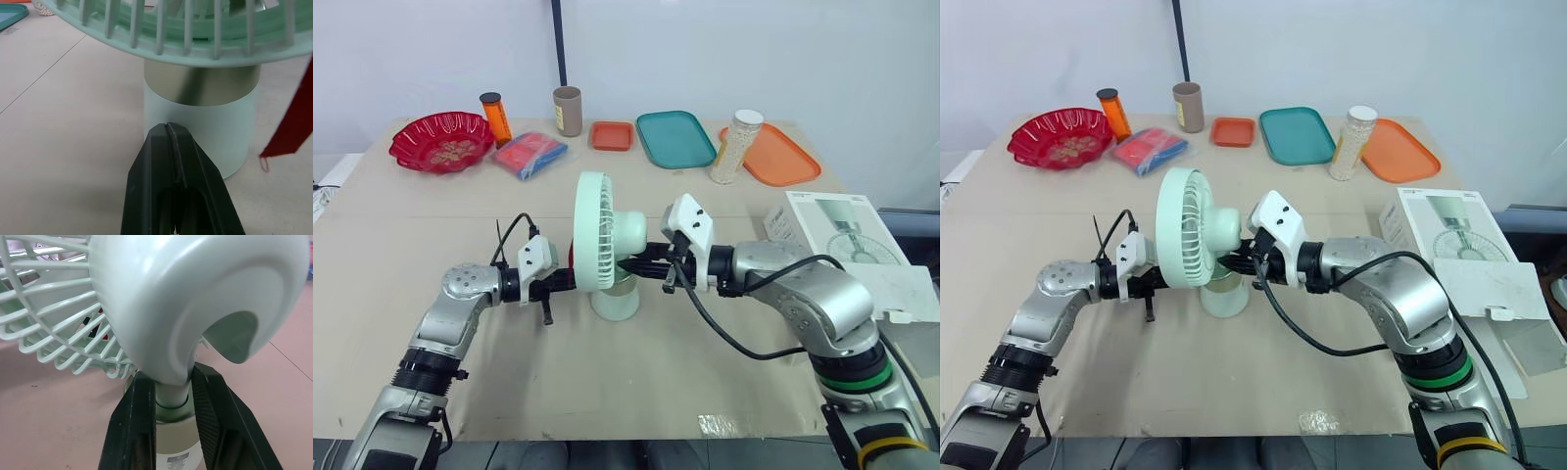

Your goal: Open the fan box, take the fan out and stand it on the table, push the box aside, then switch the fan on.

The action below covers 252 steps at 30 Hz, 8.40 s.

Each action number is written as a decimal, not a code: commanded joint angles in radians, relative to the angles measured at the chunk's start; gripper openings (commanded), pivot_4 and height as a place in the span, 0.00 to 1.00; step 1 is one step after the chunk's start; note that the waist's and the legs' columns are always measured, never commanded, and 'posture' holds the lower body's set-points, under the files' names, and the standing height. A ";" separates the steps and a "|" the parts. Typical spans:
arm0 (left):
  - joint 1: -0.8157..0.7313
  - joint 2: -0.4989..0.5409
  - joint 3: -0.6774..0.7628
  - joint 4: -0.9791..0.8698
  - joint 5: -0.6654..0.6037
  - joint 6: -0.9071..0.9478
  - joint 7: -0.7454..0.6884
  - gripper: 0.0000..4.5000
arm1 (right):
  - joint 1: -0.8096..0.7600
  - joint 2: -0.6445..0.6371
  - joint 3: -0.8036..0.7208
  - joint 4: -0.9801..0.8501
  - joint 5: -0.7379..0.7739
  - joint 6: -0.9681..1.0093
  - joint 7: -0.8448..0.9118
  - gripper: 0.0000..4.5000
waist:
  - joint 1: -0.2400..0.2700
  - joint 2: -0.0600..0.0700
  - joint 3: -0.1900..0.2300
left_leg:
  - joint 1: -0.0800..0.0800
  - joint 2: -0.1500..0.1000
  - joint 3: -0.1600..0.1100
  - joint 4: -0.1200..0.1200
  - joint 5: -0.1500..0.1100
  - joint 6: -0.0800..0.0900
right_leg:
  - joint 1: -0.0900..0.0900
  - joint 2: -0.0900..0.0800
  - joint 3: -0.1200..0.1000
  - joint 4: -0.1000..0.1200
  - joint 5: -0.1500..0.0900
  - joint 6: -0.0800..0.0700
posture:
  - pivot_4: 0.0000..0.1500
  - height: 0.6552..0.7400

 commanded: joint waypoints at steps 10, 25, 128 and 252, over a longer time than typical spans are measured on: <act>-0.002 -0.014 -0.005 -0.053 -0.016 -0.003 0.000 0.01 | 0.019 -0.009 0.009 -0.017 -0.012 0.017 -0.010 0.20 | 0.000 0.000 0.000 | 0.000 0.000 0.000 0.000 0.000 0.000 | 0.000 0.000 0.000 0.000 0.000 0.000 | 1.00 1.00; 0.042 0.034 0.047 -0.093 -0.038 0.042 0.020 0.01 | 0.038 -0.021 0.005 -0.048 -0.010 0.019 -0.008 0.20 | 0.000 0.000 0.000 | 0.000 0.000 0.000 0.000 0.000 0.000 | 0.000 0.000 0.000 0.000 0.000 0.000 | 1.00 1.00; 0.022 -0.036 -0.004 -0.088 -0.019 0.037 0.054 0.01 | 0.015 -0.029 0.006 -0.049 -0.001 0.043 0.003 0.20 | 0.001 0.000 0.000 | 0.000 0.000 0.000 0.000 0.000 0.000 | 0.000 0.000 0.000 0.000 0.000 0.000 | 1.00 1.00; 0.149 0.050 0.149 -0.413 -0.162 0.335 0.306 0.01 | 0.255 -0.204 -0.261 -0.176 0.075 -0.136 0.008 0.20 | 0.003 0.001 0.001 | -0.001 0.000 0.001 0.000 -0.001 0.001 | 0.000 0.000 0.001 -0.002 0.000 0.000 | 1.00 1.00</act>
